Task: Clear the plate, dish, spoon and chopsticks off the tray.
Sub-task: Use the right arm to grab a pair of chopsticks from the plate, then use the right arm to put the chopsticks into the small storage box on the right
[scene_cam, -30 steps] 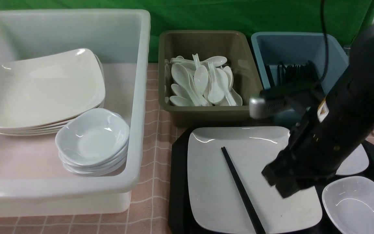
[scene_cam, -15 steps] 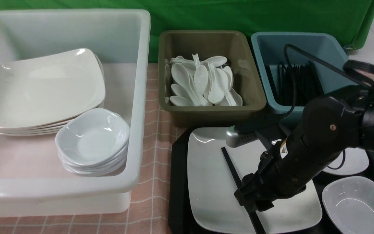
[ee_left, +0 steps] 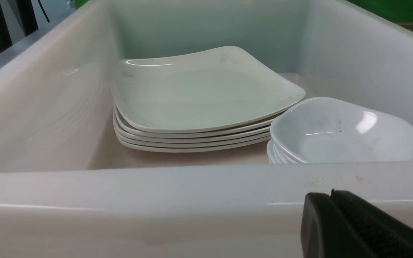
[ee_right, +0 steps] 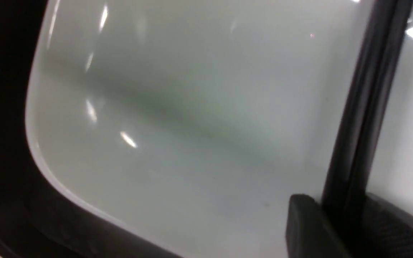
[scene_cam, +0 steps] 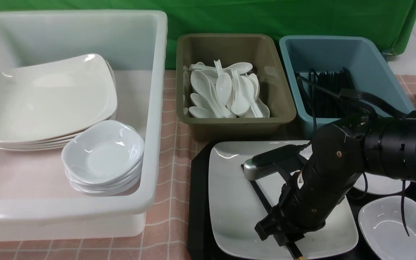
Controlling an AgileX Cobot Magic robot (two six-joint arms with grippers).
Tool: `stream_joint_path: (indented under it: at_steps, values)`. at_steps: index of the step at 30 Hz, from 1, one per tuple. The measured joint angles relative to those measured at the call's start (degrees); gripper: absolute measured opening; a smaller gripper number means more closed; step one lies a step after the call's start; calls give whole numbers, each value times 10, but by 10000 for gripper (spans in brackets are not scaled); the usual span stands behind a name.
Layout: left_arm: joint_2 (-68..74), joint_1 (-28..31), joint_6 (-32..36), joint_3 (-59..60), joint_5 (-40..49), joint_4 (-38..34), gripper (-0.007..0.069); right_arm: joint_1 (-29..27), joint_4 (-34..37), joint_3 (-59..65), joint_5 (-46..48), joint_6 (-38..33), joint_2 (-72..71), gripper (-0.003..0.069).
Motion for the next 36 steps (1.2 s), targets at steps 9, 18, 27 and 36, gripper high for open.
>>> stream_joint_path:
  at_steps: [9,18,27,36]
  values:
    - [0,0,0,0,0,0,5,0,0,-41,88,-10,-12,177]
    - [0,0,0,0,0,0,5,-9,-39,-153,175,-43,-136,177]
    - [0,0,0,0,0,0,5,-126,-93,-195,-127,-4,-137,177]
    - [0,0,0,0,0,0,5,-247,-95,-198,-414,62,19,177]
